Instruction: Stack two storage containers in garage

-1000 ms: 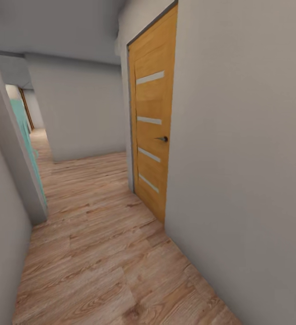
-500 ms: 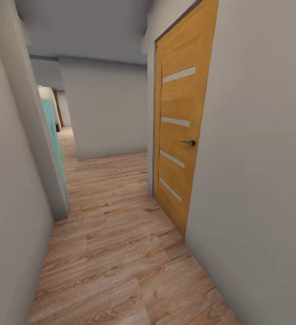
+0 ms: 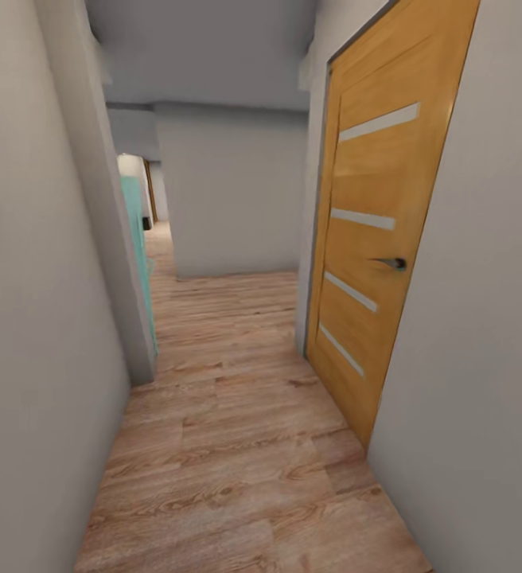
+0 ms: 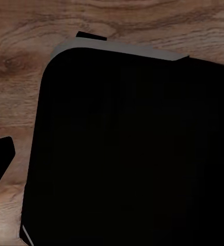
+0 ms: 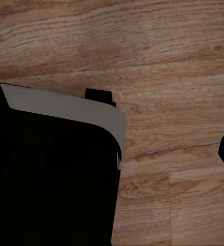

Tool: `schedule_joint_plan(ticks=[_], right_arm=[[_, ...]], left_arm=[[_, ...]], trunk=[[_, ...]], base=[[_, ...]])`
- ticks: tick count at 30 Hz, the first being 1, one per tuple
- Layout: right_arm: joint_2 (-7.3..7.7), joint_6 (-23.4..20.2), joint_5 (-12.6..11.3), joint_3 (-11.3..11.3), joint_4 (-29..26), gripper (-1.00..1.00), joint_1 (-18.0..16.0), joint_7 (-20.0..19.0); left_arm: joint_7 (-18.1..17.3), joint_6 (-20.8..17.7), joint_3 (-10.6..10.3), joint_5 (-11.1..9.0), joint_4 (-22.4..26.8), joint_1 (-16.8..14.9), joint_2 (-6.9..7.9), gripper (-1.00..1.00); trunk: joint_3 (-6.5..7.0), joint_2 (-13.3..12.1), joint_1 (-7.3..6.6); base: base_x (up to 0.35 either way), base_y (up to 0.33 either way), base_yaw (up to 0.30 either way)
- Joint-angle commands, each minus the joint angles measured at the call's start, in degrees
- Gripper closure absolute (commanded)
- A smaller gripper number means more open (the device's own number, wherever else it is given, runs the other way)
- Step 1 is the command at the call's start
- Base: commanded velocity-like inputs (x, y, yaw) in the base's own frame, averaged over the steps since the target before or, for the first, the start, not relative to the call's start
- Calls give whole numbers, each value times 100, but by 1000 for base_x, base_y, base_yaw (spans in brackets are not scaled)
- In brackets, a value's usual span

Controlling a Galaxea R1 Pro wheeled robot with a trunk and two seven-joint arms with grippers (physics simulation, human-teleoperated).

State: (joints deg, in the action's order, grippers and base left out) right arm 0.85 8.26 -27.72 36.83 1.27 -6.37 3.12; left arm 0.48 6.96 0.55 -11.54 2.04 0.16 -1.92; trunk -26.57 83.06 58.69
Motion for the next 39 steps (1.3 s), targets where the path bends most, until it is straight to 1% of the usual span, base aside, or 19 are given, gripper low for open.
schedule_joint_plan(ticks=[1, 7, 12, 22, 30, 39], right_arm=[[-2, 26, -46, 47, 13, -100, -5, 2], [0, 27, -46, 44, 13, -100, -5, 0], [-20, 26, -40, 48, 13, -100, -5, -4], [4, 13, -79, 21, 13, -100, -5, 41], [9, 13, -38, 63, 13, -100, -5, 40], [11, 23, -26, 78, 13, -100, -5, 26]], left_arm=[[5, 8, 1, -30, 7, 2, -2, -100], [5, 8, 5, -30, 7, 2, -2, -100], [6, -13, 6, -33, 7, 2, -2, -100], [13, -27, 6, -51, 7, 2, 5, -100], [6, -26, 0, -262, 7, 2, 4, -100], [5, -2, -3, -287, 7, 2, -1, -100]], trunk=[[-5, 2, 3], [-5, 2, 3], [-5, 2, 3], [-5, 2, 3], [-5, 2, 3], [-5, 2, 3]], base=[[321, 0, 300], [321, 0, 240], [321, 0, 38], [322, 0, 1], [323, 0, 0], [323, 0, 0]])
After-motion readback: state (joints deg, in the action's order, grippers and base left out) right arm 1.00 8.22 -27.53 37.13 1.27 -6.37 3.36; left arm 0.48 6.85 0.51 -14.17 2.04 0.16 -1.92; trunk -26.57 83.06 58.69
